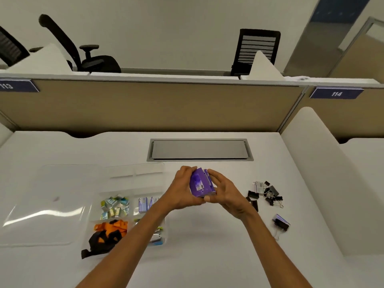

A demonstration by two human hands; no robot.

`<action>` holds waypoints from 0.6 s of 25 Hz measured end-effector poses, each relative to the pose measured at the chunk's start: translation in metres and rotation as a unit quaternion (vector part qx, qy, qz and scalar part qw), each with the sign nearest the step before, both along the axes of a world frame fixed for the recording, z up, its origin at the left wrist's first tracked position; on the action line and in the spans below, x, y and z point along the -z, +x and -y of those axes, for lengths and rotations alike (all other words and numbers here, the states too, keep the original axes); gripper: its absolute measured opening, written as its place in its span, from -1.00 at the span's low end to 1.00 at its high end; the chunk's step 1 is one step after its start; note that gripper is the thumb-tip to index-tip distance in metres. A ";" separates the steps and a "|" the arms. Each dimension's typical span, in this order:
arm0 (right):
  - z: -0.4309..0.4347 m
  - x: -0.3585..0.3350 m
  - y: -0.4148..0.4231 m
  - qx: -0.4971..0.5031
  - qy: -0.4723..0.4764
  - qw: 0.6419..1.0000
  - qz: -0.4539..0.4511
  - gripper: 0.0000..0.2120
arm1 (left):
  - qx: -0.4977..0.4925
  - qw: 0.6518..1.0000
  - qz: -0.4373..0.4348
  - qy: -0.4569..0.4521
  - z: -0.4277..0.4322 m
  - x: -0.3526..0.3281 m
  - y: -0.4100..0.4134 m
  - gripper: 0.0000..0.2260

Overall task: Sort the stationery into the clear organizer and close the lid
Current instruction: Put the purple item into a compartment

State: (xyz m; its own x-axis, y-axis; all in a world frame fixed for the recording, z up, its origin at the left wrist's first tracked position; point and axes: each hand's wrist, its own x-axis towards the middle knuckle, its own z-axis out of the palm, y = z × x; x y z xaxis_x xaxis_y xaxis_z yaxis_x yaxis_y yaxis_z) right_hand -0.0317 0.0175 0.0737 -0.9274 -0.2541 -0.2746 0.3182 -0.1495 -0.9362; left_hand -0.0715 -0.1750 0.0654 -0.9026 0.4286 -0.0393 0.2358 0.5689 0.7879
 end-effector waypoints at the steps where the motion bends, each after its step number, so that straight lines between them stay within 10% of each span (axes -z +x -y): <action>1: 0.015 0.000 -0.004 0.007 -0.002 1.000 0.006 -0.16 | -0.022 1.000 -0.008 0.002 0.009 -0.001 -0.002 -0.14; 9: 0.124 0.002 -0.046 0.119 0.046 0.989 0.080 -0.52 | -0.166 0.981 -0.082 -0.054 0.074 0.007 -0.007 -0.11; 15: 0.180 0.010 -0.082 0.100 0.093 0.985 0.102 -0.69 | -0.228 0.971 0.017 0.069 0.165 0.014 -0.013 -0.07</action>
State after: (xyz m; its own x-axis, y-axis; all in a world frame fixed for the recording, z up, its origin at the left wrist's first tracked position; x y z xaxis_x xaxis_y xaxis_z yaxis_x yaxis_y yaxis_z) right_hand -0.1132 -0.1628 0.0638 -0.8743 0.0008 -0.4854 0.4845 -0.0599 -0.8728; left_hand -0.0847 -0.3400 0.0512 -0.9990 -0.0131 -0.0423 -0.0432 0.4975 0.8664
